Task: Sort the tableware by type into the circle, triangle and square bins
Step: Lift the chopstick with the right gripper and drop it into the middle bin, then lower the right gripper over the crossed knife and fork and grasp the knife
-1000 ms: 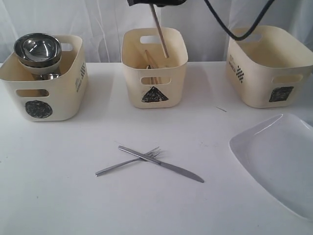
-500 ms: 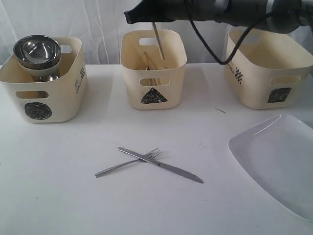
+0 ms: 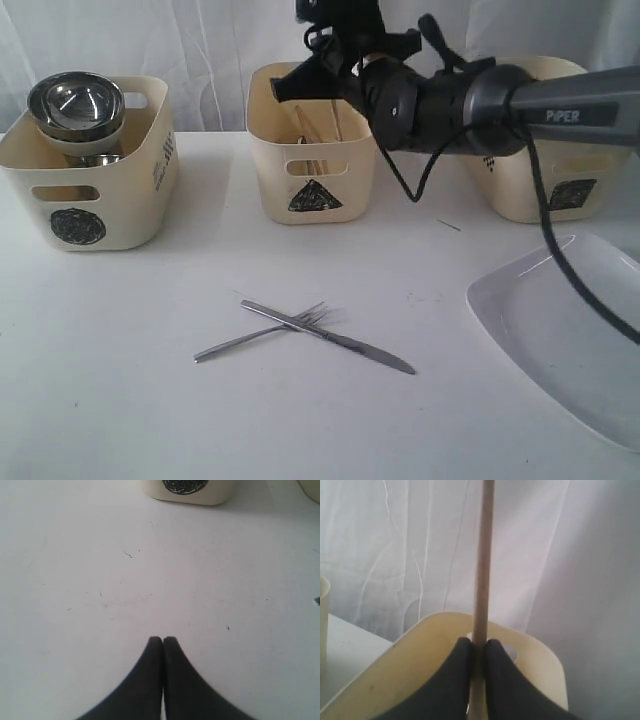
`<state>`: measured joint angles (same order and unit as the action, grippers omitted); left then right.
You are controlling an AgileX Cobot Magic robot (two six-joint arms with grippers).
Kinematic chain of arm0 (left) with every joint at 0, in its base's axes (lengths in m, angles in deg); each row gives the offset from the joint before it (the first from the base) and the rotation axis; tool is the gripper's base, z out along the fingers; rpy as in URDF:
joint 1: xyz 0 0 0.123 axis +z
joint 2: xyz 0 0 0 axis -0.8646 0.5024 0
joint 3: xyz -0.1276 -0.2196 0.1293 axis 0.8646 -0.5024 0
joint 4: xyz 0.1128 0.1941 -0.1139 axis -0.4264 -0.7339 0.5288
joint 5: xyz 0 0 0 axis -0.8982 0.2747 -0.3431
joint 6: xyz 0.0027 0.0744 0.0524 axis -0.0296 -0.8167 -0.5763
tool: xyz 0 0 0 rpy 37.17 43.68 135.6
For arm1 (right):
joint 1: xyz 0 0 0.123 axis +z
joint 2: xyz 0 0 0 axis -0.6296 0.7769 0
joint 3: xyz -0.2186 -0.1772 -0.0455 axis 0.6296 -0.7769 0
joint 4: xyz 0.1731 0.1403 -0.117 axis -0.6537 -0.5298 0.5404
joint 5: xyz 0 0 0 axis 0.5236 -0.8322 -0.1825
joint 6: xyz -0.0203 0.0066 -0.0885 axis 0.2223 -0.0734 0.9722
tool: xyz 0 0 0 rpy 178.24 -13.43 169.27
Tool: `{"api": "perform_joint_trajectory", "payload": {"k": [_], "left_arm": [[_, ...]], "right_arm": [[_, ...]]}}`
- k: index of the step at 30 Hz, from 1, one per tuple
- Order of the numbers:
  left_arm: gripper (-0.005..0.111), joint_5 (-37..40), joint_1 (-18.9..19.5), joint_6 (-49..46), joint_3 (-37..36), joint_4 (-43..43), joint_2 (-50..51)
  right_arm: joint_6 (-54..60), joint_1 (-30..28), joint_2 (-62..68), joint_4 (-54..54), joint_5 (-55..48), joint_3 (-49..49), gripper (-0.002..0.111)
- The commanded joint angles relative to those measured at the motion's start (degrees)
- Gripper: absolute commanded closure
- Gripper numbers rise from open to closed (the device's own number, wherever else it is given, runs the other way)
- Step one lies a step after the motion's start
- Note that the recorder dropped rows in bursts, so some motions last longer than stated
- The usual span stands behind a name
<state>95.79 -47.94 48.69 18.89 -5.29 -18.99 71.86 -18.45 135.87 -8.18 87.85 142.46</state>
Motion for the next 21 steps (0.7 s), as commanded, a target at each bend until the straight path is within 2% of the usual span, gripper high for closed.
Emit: {"api": "perform_joint_trajectory", "payload": {"k": [1,3,7,9,13,17,19,21], "left_arm": [[0.107,0.77,-0.02,0.42,-0.50,0.10,-0.20],[0.107,0.77,-0.02,0.42,-0.50,0.10,-0.20],[0.107,0.77,-0.02,0.42,-0.50,0.10,-0.20],[0.107,0.77,-0.02,0.42,-0.50,0.10,-0.20],[0.107,0.77,-0.02,0.42,-0.50,0.10,-0.20],[0.107,0.77,-0.02,0.42,-0.50,0.10,-0.20],[0.107,0.77,-0.02,0.42,-0.50,0.10,-0.20],[0.107,0.77,-0.02,0.42,-0.50,0.10,-0.20]], "right_arm": [[-2.48,-0.07,0.94,-0.27,-0.34,-0.28,0.081],[-2.48,-0.07,0.69,-0.27,-1.37,-0.28,0.072],[-2.48,-0.07,-1.50,-0.40,-7.92,-0.28,0.070],[-2.23,-0.22,-3.65,-0.22,-16.85,-0.28,0.070],[-2.72,-0.59,-8.71,-0.39,-43.33,-0.28,0.071],[-2.20,-0.05,-10.84,-0.42,-65.23,-0.28,0.081],[1.24,1.07,-10.52,-0.42,-74.37,-0.39,0.084],[4.02,2.67,-9.47,-0.42,-79.36,-0.64,0.084]]}}
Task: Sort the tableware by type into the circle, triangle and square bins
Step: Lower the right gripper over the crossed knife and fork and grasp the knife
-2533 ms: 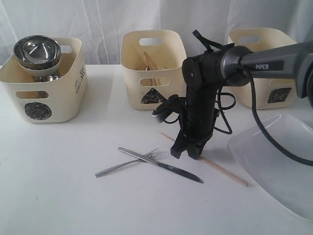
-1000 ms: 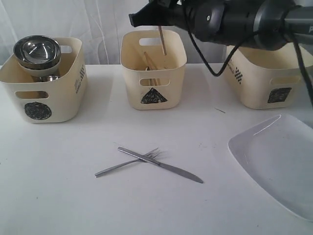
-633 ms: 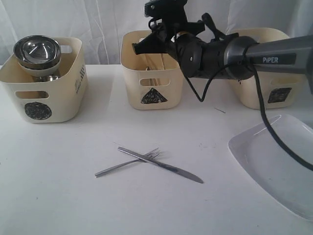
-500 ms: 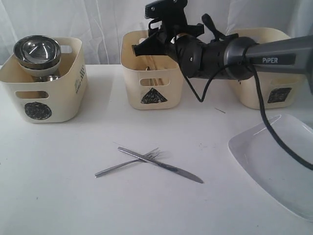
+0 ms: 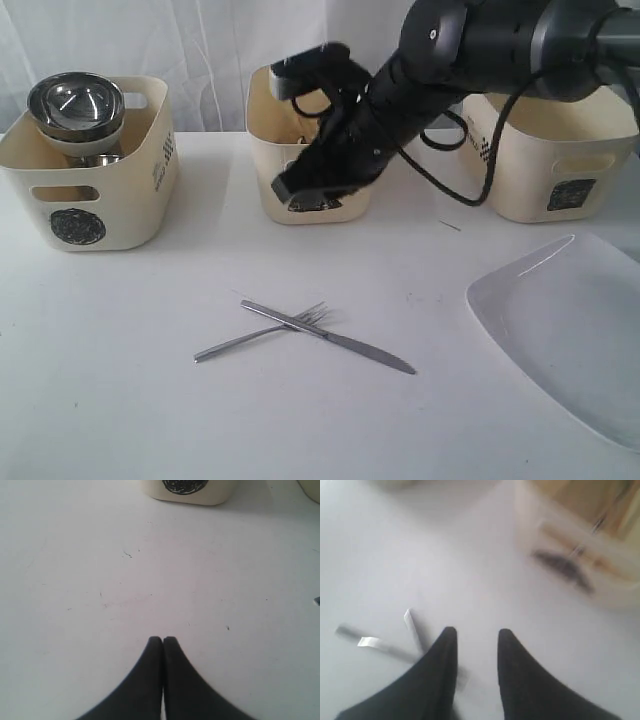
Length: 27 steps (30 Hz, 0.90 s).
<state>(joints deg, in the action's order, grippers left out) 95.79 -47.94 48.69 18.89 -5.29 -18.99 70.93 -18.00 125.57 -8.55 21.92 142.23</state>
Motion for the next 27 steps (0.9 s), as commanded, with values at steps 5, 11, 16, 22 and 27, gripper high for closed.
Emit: {"api": "perform_joint_trajectory", "payload": {"k": [5,11,16,22,27], "left_arm": [[0.107,0.77,-0.02,0.42,-0.50,0.10,-0.20],[0.107,0.77,-0.02,0.42,-0.50,0.10,-0.20],[0.107,0.77,-0.02,0.42,-0.50,0.10,-0.20],[0.107,0.77,-0.02,0.42,-0.50,0.10,-0.20],[0.107,0.77,-0.02,0.42,-0.50,0.10,-0.20]], "right_arm": [[17.79,8.06,4.01,0.24,-14.25,-0.93,0.080],[21.82,12.27,8.35,7.62,-12.84,-0.93,0.049],[16.57,12.64,10.37,14.43,-7.80,-0.93,0.050],[16.19,12.64,12.08,17.05,-2.03,-0.93,0.050],[16.19,12.64,13.71,17.05,-0.79,-0.93,0.056]]}}
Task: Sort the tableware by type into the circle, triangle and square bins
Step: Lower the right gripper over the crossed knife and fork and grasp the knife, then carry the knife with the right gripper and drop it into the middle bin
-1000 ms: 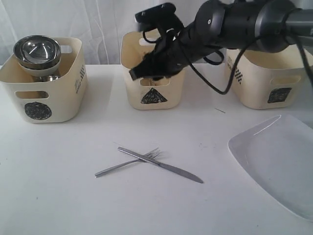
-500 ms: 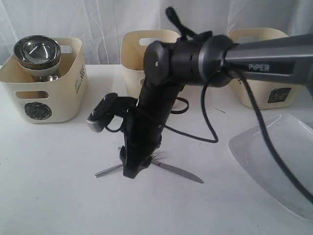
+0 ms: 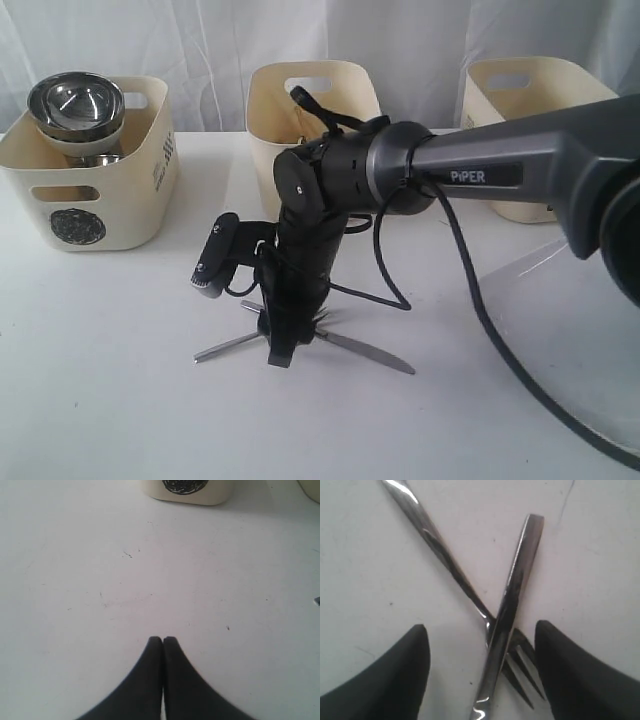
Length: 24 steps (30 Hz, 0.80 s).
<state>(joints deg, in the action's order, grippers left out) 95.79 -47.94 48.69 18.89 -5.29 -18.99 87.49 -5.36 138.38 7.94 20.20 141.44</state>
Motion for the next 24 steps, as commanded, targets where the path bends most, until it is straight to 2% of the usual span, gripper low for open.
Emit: {"api": "perform_joint_trajectory", "payload": {"k": [1,3,4,15,24], "left_arm": [[0.107,0.77,-0.02,0.42,-0.50,0.10,-0.20],[0.107,0.77,-0.02,0.42,-0.50,0.10,-0.20],[0.107,0.77,-0.02,0.42,-0.50,0.10,-0.20],[0.107,0.77,-0.02,0.42,-0.50,0.10,-0.20],[0.107,0.77,-0.02,0.42,-0.50,0.10,-0.20]], "right_arm": [[-0.37,0.00,1.15,0.56,0.61,-0.14,0.059],[-0.37,0.00,1.44,0.41,-0.08,-0.14,0.067],[-0.37,0.00,1.69,0.41,-0.46,-0.14,0.076],[-0.16,0.00,1.79,1.10,1.48,0.70,0.106],[-0.16,0.00,-6.97,1.62,-0.07,3.94,0.108]]}}
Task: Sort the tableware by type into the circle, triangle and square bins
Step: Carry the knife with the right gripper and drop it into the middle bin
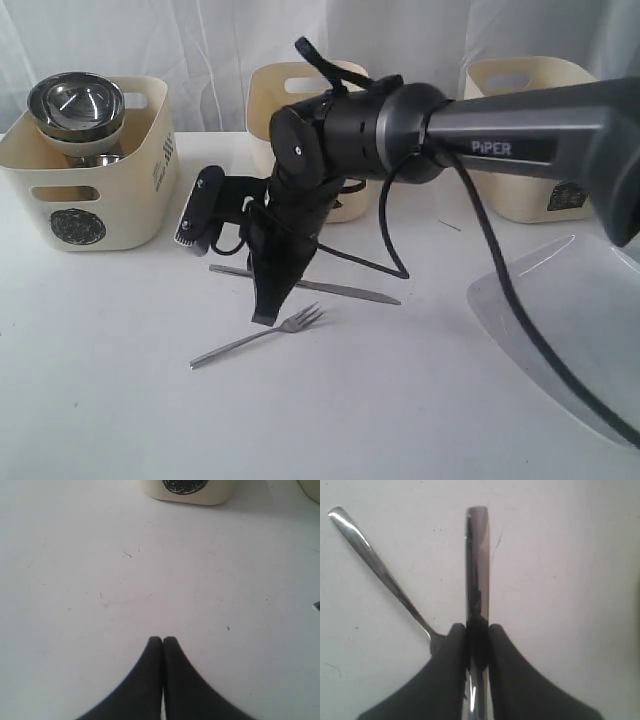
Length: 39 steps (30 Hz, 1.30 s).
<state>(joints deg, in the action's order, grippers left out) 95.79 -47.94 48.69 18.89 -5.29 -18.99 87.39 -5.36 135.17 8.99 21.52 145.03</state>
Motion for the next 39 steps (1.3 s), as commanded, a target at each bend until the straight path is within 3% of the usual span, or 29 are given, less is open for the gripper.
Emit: {"api": "perform_joint_trajectory", "payload": {"k": [1,7,11,16,26,28,29,31,33,39], "left_arm": [[0.107,0.77,-0.02,0.42,-0.50,0.10,-0.20],[0.107,0.77,-0.02,0.42,-0.50,0.10,-0.20],[0.107,0.77,-0.02,0.42,-0.50,0.24,-0.20],[0.107,0.77,-0.02,0.42,-0.50,0.24,-0.20],[0.107,0.77,-0.02,0.42,-0.50,0.24,-0.20],[0.107,0.77,-0.02,0.42,-0.50,0.24,-0.20],[0.107,0.77,-0.02,0.42,-0.50,0.24,-0.20],[0.107,0.77,-0.02,0.42,-0.50,0.24,-0.20],[0.107,0.77,-0.02,0.42,-0.50,0.24,-0.20],[0.107,0.77,-0.02,0.42,-0.50,0.24,-0.20]], "right_arm": [[0.12,0.00,-6.02,0.57,0.29,0.35,0.108],[9.23,0.00,-14.20,0.73,16.82,0.35,0.108],[11.13,0.00,-13.71,2.64,22.15,0.35,0.108],[23.00,0.00,-10.95,5.87,31.48,0.35,0.108],[19.12,0.00,-1.29,4.34,58.09,0.35,0.108],[19.12,0.00,0.88,-4.43,67.84,0.35,0.108],[19.22,0.00,1.73,-14.31,73.14,0.35,0.108],[19.22,-0.26,1.84,-29.09,78.65,0.35,0.108],[18.66,-1.51,1.84,-37.00,81.94,0.35,0.108],[-4.49,-8.14,2.46,-33.62,81.02,0.35,0.108]]}}
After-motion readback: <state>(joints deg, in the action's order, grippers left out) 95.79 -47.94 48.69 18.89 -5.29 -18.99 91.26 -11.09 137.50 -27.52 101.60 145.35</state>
